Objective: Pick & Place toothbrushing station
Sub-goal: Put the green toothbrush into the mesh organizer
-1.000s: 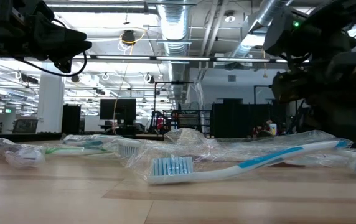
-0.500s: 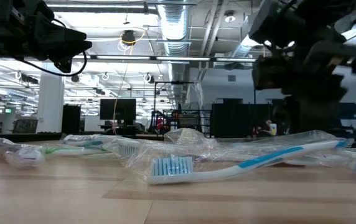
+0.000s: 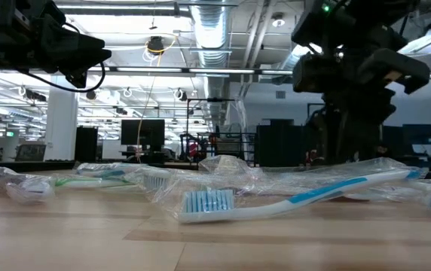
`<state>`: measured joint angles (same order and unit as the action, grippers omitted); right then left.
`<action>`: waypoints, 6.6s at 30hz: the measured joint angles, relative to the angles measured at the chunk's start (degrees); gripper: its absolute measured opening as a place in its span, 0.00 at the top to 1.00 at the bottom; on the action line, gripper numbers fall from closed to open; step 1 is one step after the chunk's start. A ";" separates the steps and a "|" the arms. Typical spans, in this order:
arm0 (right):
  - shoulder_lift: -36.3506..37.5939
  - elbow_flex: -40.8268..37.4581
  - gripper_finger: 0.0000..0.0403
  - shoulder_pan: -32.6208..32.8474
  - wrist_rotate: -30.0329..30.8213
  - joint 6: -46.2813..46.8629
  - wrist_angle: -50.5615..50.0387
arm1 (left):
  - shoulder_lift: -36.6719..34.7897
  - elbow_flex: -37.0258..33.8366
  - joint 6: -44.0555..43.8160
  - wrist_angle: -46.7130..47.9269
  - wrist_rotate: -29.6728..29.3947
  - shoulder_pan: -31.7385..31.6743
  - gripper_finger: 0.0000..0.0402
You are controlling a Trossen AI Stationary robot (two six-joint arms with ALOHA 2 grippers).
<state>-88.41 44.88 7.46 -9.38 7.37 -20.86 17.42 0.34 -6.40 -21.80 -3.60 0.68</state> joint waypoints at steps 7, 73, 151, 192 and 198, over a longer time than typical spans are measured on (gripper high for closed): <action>-0.05 2.01 0.67 1.58 0.71 -13.97 -1.46 | -0.01 0.00 0.05 -0.09 -0.01 -0.01 0.72; -6.55 2.07 0.97 2.91 9.04 -28.80 -2.23 | 0.01 0.02 0.06 -0.13 -0.02 -0.01 0.72; 9.93 13.90 1.00 -23.53 10.49 -26.35 19.90 | 0.01 0.02 0.05 -0.13 -0.02 -0.01 0.72; 4.55 -8.87 1.00 -43.66 -0.67 -2.29 83.01 | 0.00 0.00 0.10 -0.26 -0.04 -0.01 0.72; -4.33 -8.89 1.00 -45.04 -1.26 1.10 94.27 | 0.01 0.02 0.10 -0.28 -0.04 -0.01 0.72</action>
<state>-92.75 35.99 -37.57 -10.63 8.47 73.41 17.43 0.36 -6.31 -22.09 -3.64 0.67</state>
